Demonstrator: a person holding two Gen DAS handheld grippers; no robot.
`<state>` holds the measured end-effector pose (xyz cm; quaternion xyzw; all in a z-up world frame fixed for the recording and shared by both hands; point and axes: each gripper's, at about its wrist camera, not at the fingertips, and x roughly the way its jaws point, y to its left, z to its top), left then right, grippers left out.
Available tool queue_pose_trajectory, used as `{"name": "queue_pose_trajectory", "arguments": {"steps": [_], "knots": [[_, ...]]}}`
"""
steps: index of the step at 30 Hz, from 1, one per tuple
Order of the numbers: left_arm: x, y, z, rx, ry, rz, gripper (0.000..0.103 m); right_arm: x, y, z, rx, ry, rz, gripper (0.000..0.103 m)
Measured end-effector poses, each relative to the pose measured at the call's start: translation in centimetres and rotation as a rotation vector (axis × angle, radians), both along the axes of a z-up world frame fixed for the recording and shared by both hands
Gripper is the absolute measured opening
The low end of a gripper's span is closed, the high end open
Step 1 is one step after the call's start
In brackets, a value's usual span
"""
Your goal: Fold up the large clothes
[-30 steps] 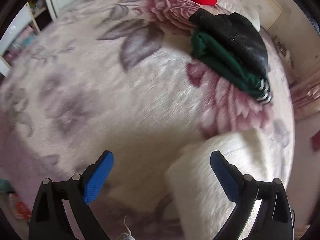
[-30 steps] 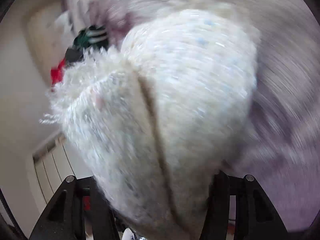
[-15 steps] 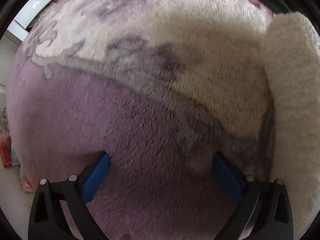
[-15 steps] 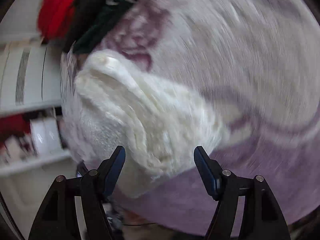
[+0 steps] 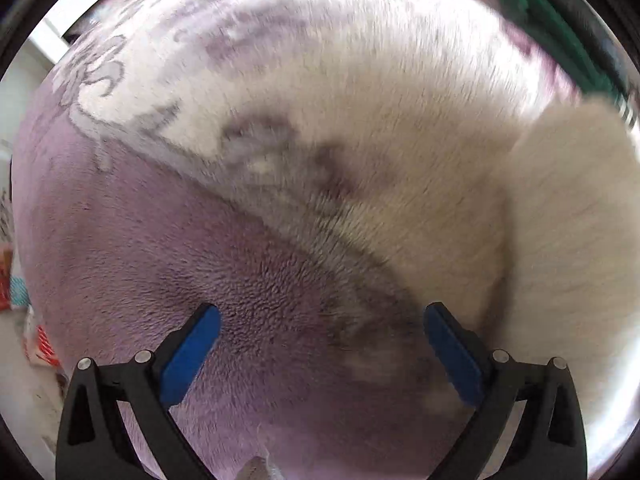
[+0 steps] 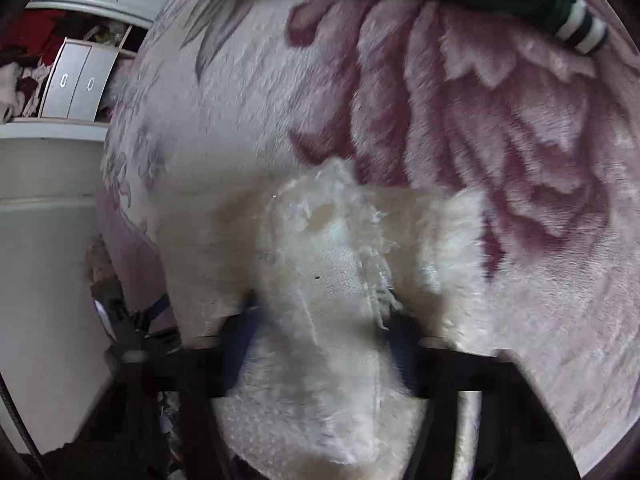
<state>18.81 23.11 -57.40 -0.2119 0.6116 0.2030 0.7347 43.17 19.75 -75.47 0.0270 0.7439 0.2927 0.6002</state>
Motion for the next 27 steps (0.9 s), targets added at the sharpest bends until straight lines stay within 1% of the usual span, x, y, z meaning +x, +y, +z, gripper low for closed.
{"name": "queue_pose_trajectory", "arguments": {"steps": [1, 2, 3, 4, 5, 7, 9, 10, 11, 12, 13, 14, 15, 17, 18, 19, 20, 21, 23, 24, 25, 26, 27], "knots": [[0.2, 0.0, 1.2, -0.011, -0.025, 0.011, 0.103, -0.1, -0.3, 0.5, 0.023, 0.006, -0.028, 0.019], [0.6, -0.2, 2.8, -0.013, -0.055, 0.017, 0.103, -0.4, -1.0, 1.5, 0.047, 0.013, -0.075, 0.017], [1.0, -0.5, 4.2, -0.015, -0.083, 0.016, 0.103, 0.4, -1.0, 1.7, 0.073, 0.023, -0.122, 0.016], [1.6, -1.1, 6.1, -0.025, -0.125, 0.011, 0.103, 0.1, -1.9, 2.9, 0.097, 0.030, -0.169, 0.015], [1.9, -1.5, 7.2, -0.035, -0.148, 0.004, 0.103, -0.3, -2.9, 4.4, 0.128, 0.041, -0.219, 0.015], [3.4, -3.2, 9.1, -0.090, -0.179, -0.037, 0.103, -1.5, -4.3, 7.6, 0.153, 0.036, -0.268, 0.014], [3.9, -4.5, 9.6, -0.117, -0.187, -0.073, 0.103, -2.1, -5.7, 9.9, 0.177, 0.036, -0.308, 0.014], [4.6, -5.8, 9.6, -0.122, -0.190, -0.103, 0.103, -2.2, -6.4, 10.7, 0.170, 0.017, -0.317, 0.014], [5.0, -6.5, 9.2, -0.126, -0.189, -0.123, 0.103, -2.1, -7.1, 11.0, 0.152, -0.004, -0.313, 0.014], [5.5, -7.3, 8.5, -0.114, -0.168, -0.142, 0.103, -2.1, -7.8, 11.0, 0.119, -0.029, -0.315, 0.014], [6.2, -8.0, 7.2, -0.115, -0.144, -0.159, 0.103, -1.4, -7.0, 11.3, 0.073, -0.043, -0.323, 0.014], [6.3, -8.5, 6.5, -0.135, -0.142, -0.165, 0.103, -0.6, -7.8, 9.9, 0.017, -0.047, -0.331, 0.014], [6.6, -8.5, 5.3, -0.170, -0.130, -0.159, 0.103, 0.0, -8.2, 9.4, -0.038, -0.067, -0.325, 0.014], [7.0, -8.5, 4.2, -0.219, -0.131, -0.155, 0.103, 1.4, -8.3, 5.8, -0.140, -0.087, -0.285, 0.014], [6.9, -8.7, 4.4, -0.215, -0.127, -0.155, 0.103, 1.8, -8.5, 3.4, -0.160, -0.031, -0.284, 0.014], [6.9, -8.8, 4.4, -0.193, -0.116, -0.156, 0.103, 2.3, -8.7, 1.5, -0.155, 0.025, -0.294, 0.015], [6.8, -8.9, 4.4, -0.171, -0.103, -0.162, 0.103, 2.5, -8.7, 0.8, -0.138, 0.049, -0.311, 0.018], [6.7, -8.7, 4.3, -0.154, -0.094, -0.165, 0.103, 2.7, -8.5, 0.8, -0.112, 0.060, -0.307, 0.019], [6.4, -8.3, 4.0, -0.139, -0.081, -0.162, 0.103, 2.5, -8.3, 1.6, -0.065, 0.068, -0.280, 0.029], [6.1, -8.1, 4.0, -0.138, -0.076, -0.159, 0.103, 2.0, -8.5, 2.3, -0.029, 0.073, -0.279, 0.031], [5.8, -7.7, 3.9, -0.144, -0.073, -0.150, 0.103, 1.2, -9.0, 3.0, -0.008, 0.083, -0.269, 0.040], [5.5, -7.6, 4.1, -0.149, -0.074, -0.145, 0.103, 0.1, -9.6, 3.6, -0.006, 0.091, -0.251, 0.052], [5.1, -7.5, 4.2, -0.150, -0.076, -0.144, 0.103, -0.9, -9.8, 4.2, -0.008, 0.098, -0.242, 0.056]]}}
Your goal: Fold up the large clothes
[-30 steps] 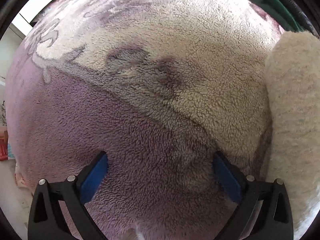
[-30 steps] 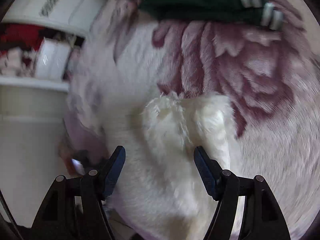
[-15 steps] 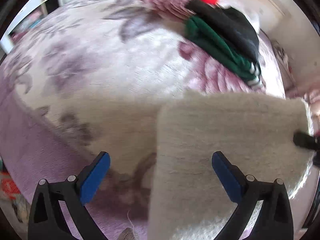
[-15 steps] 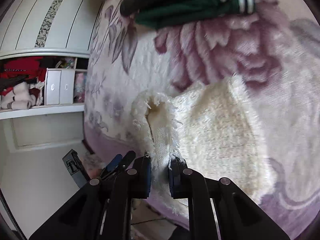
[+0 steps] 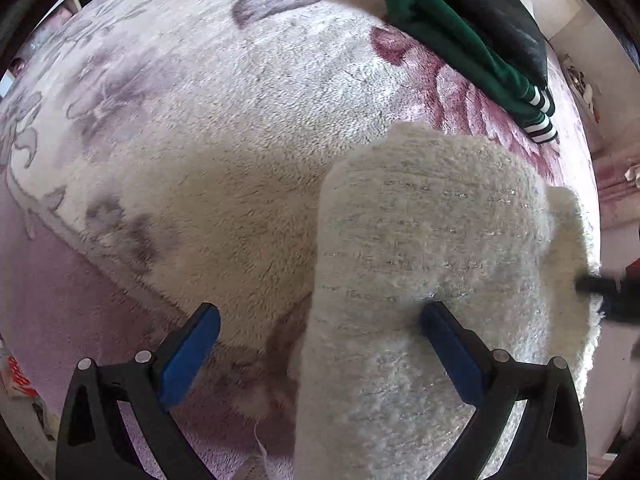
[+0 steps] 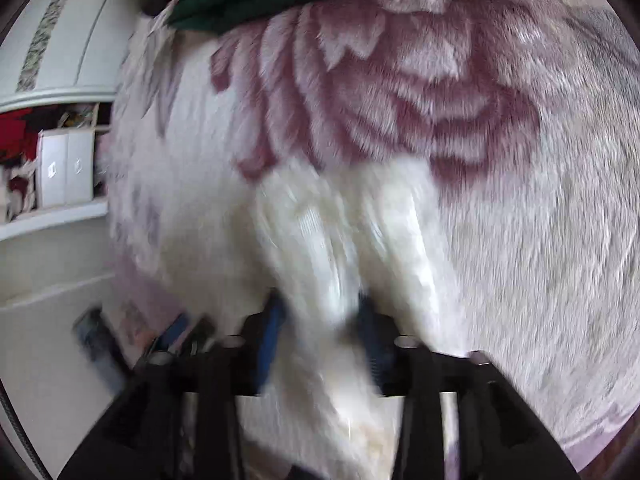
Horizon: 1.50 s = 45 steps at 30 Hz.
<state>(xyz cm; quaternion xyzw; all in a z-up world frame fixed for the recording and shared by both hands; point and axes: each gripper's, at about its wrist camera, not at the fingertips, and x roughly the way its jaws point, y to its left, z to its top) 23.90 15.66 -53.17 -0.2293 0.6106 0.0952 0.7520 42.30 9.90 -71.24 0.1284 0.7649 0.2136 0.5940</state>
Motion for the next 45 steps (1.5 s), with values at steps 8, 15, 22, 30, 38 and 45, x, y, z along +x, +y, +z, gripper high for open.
{"name": "queue_pose_trajectory", "arguments": {"steps": [8, 15, 22, 30, 38, 45], "knots": [[-0.1, -1.0, 0.6, 0.046, 0.010, -0.033, 0.103, -6.3, -1.8, -2.1, 0.005, 0.054, 0.021, 0.060], [-0.9, -2.7, 2.6, 0.064, 0.011, -0.088, 0.103, -7.5, -2.8, -1.1, 0.028, -0.016, -0.070, 0.015], [-2.0, -4.8, 2.0, 0.030, 0.026, -0.135, 0.103, -8.7, -5.1, 4.5, -0.036, -0.125, -0.145, 0.013], [-2.1, -6.5, 0.5, 0.053, 0.057, -0.189, 0.103, -9.0, -5.8, -0.9, -0.067, 0.045, -0.115, 0.031], [-2.2, -6.1, 0.9, 0.018, 0.049, -0.188, 0.103, -13.3, -6.8, -0.5, -0.054, 0.030, -0.148, 0.011], [-2.1, -5.8, 0.6, 0.034, 0.057, -0.197, 0.103, -12.2, -6.5, -1.6, -0.072, 0.081, -0.112, 0.015]]}}
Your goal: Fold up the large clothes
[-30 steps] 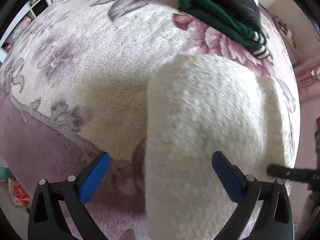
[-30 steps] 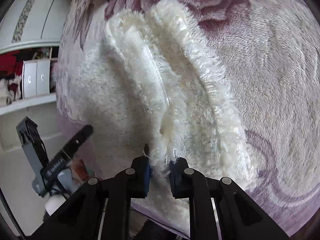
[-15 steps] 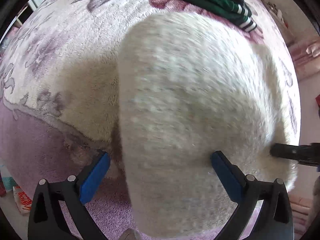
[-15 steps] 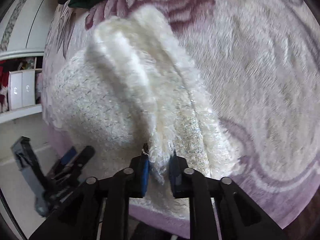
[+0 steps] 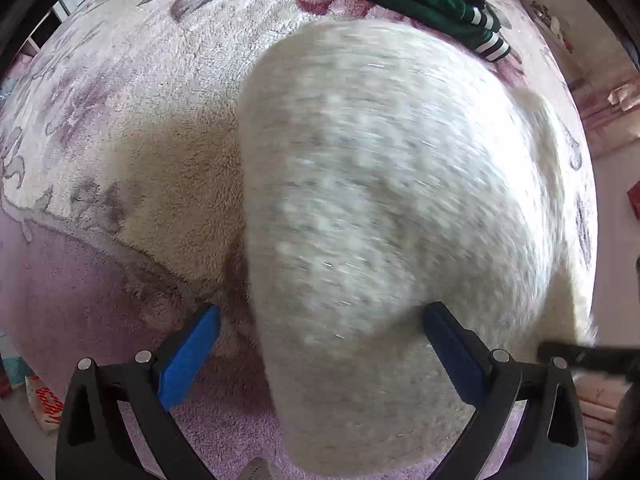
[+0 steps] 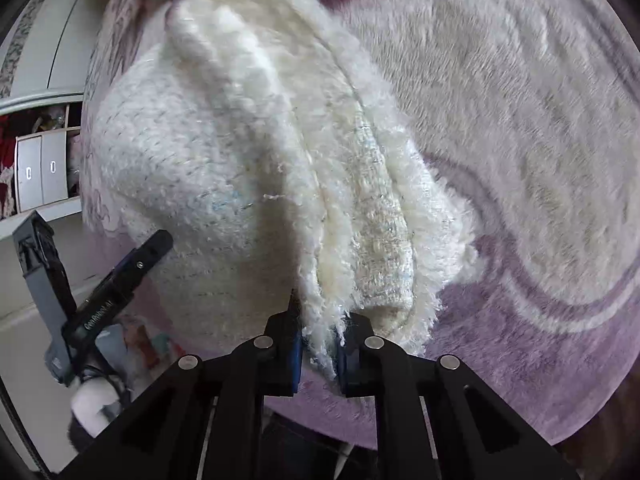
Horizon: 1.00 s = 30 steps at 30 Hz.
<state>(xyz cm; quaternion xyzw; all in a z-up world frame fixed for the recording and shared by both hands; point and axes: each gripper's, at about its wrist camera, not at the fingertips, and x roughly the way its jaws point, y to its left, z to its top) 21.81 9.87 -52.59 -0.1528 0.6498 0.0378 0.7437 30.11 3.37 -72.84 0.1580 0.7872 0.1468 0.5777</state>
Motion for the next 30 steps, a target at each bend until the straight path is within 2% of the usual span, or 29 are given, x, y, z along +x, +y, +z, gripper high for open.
{"name": "queue_pose_trajectory", "arguments": {"steps": [3, 4, 5, 6, 7, 9, 10, 11, 12, 14, 16, 17, 19, 21, 22, 24, 26, 27, 28, 29, 30], "knots": [[0.3, 0.5, 0.0, 0.002, -0.013, 0.000, 0.103, 3.6, 0.9, 1.9, 0.015, -0.109, 0.018, 0.020], [0.4, 0.7, -0.1, 0.001, -0.013, 0.001, 0.103, 5.1, 1.4, 2.2, 0.007, -0.156, 0.015, 0.025], [0.6, 0.8, -0.1, 0.000, -0.013, 0.003, 0.103, 6.9, 1.8, 2.2, 0.005, -0.201, 0.002, 0.037], [0.7, 0.9, -0.2, -0.003, -0.013, 0.004, 0.103, 8.3, 2.3, 1.9, 0.022, -0.223, -0.019, 0.043], [0.8, 0.9, -0.2, -0.005, -0.014, 0.003, 0.103, 9.4, 2.8, 1.3, 0.059, -0.227, -0.035, 0.054], [1.0, 0.9, 0.0, 0.004, -0.017, -0.002, 0.103, 12.0, 4.4, -0.3, 0.138, -0.191, -0.048, 0.057], [1.1, 0.9, 0.1, 0.007, -0.018, -0.002, 0.103, 12.8, 4.7, -0.5, 0.166, -0.203, -0.056, 0.047], [1.1, 1.0, 0.2, 0.009, -0.020, 0.000, 0.103, 13.2, 5.8, -0.4, 0.179, -0.218, -0.051, 0.016], [1.0, 1.1, 0.4, 0.009, -0.023, 0.005, 0.103, 13.4, 6.2, 0.1, 0.157, -0.238, -0.036, 0.016], [1.0, 1.3, 0.5, 0.004, -0.030, 0.015, 0.103, 13.2, 8.1, 3.3, 0.076, -0.357, 0.018, 0.014], [0.8, 1.6, 0.3, -0.024, -0.038, 0.022, 0.103, 13.6, 7.3, 5.0, 0.016, -0.379, -0.006, 0.013], [0.8, 1.7, 0.1, -0.046, -0.044, 0.028, 0.103, 14.0, 6.7, 4.9, -0.050, -0.392, -0.017, 0.013], [1.1, 1.8, -0.2, -0.089, -0.040, 0.048, 0.103, 13.9, 5.8, 3.0, -0.118, -0.338, -0.003, 0.013], [1.2, 1.8, -0.5, -0.092, -0.018, 0.048, 0.103, 13.4, 5.5, 1.2, -0.096, -0.260, 0.007, 0.015], [1.1, 1.9, -0.5, -0.092, -0.017, 0.044, 0.103, 12.9, 5.5, 1.1, -0.071, -0.241, 0.034, 0.018], [0.9, 2.2, -0.6, -0.099, -0.017, 0.040, 0.103, 12.0, 5.4, 1.4, -0.042, -0.230, 0.089, 0.033], [0.5, 2.7, -0.8, -0.121, -0.019, 0.049, 0.103, 11.1, 5.3, 2.0, -0.030, -0.237, 0.145, 0.060], [0.3, 3.0, -0.9, -0.140, -0.020, 0.058, 0.103, 10.4, 5.2, 2.1, -0.031, -0.243, 0.177, 0.067], [-0.1, 3.4, -1.0, -0.166, -0.022, 0.070, 0.103, 9.8, 5.1, 1.8, -0.025, -0.243, 0.206, 0.082], [-0.3, 3.7, -1.2, -0.187, -0.023, 0.083, 0.103, 9.2, 5.2, 0.8, -0.071, -0.230, 0.259, 0.097], [-0.3, 3.9, -1.5, -0.203, -0.025, 0.091, 0.103, 8.5, 4.3, 0.0, -0.107, -0.216, 0.300, 0.098]]}}
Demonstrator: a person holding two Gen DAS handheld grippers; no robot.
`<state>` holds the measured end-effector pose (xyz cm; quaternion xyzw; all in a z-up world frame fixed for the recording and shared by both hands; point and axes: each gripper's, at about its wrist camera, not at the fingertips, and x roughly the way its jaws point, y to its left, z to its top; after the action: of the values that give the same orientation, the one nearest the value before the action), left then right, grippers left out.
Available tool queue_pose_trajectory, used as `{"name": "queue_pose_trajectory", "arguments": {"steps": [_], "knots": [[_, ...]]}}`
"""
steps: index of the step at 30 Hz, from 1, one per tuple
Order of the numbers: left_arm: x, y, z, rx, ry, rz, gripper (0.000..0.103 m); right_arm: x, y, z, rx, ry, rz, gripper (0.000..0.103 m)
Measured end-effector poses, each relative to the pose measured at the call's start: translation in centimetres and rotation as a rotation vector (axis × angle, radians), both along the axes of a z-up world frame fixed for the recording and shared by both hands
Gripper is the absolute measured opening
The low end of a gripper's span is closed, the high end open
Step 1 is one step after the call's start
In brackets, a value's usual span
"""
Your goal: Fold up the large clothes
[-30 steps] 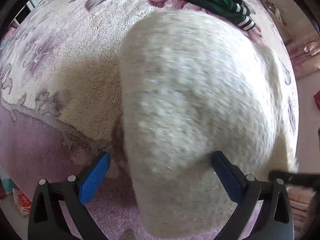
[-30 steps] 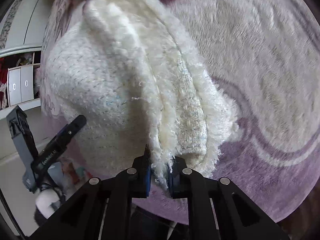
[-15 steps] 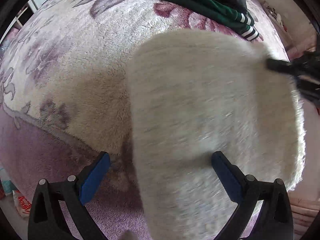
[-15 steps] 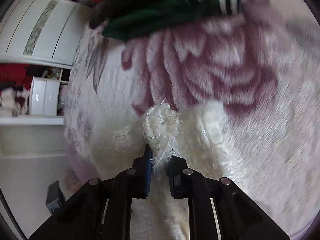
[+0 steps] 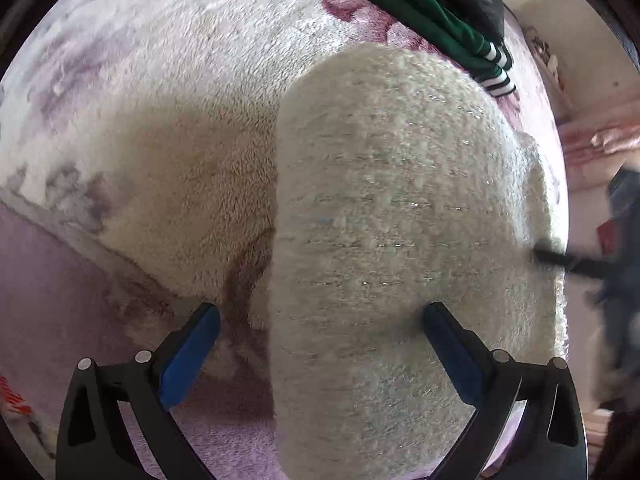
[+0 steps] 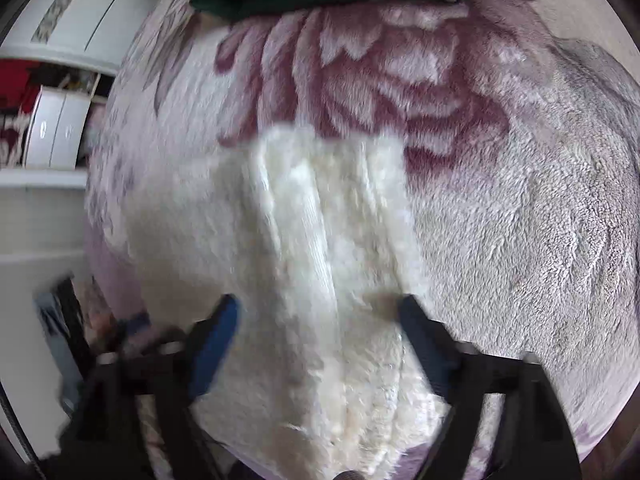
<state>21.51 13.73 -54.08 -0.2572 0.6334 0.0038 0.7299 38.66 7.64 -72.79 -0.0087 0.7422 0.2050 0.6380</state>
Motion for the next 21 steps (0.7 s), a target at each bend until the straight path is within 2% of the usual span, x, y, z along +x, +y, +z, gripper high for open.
{"name": "queue_pose_trajectory", "arguments": {"steps": [2, 4, 5, 8, 10, 12, 13, 14, 15, 16, 17, 21], "knots": [[0.0, 0.3, -0.6, -0.048, -0.007, 0.011, 0.103, -0.3, -0.9, -2.0, 0.035, 0.028, 0.011, 0.103], [0.1, 0.7, -1.3, -0.101, -0.028, 0.020, 0.103, 0.2, -2.4, -4.3, 0.171, 0.125, -0.052, 0.103], [0.3, 0.8, -1.8, -0.142, -0.043, 0.025, 0.103, 0.5, -3.1, -5.8, 0.260, 0.192, -0.078, 0.103], [0.9, 1.4, -3.3, -0.294, -0.108, 0.048, 0.103, 0.9, -4.0, -8.6, 0.451, 0.307, -0.086, 0.103], [1.3, 1.7, -3.9, -0.352, -0.144, 0.056, 0.103, 0.9, -3.7, -8.9, 0.513, 0.316, -0.053, 0.103], [1.7, 2.0, -3.7, -0.366, -0.197, 0.073, 0.102, 0.6, -2.8, -8.8, 0.551, 0.310, -0.015, 0.103], [1.8, 2.1, -3.4, -0.364, -0.217, 0.075, 0.091, 0.3, -2.6, -8.6, 0.569, 0.308, -0.013, 0.103], [2.2, 2.1, -2.8, -0.350, -0.236, 0.083, 0.086, 0.1, -2.3, -8.5, 0.573, 0.299, -0.017, 0.102], [2.4, 2.2, -2.5, -0.337, -0.238, 0.090, 0.080, -0.2, -2.2, -8.3, 0.582, 0.291, -0.038, 0.098], [2.5, 2.3, -2.0, -0.329, -0.244, 0.099, 0.071, -0.4, -2.6, -8.1, 0.607, 0.298, -0.080, 0.084], [2.5, 2.6, -1.5, -0.326, -0.247, 0.103, 0.069, -0.7, -3.0, -7.9, 0.632, 0.308, -0.129, 0.071], [3.0, 2.9, 1.0, -0.309, -0.242, 0.086, 0.068, -2.3, -4.1, -5.8, 0.667, 0.325, -0.235, 0.059]]}}
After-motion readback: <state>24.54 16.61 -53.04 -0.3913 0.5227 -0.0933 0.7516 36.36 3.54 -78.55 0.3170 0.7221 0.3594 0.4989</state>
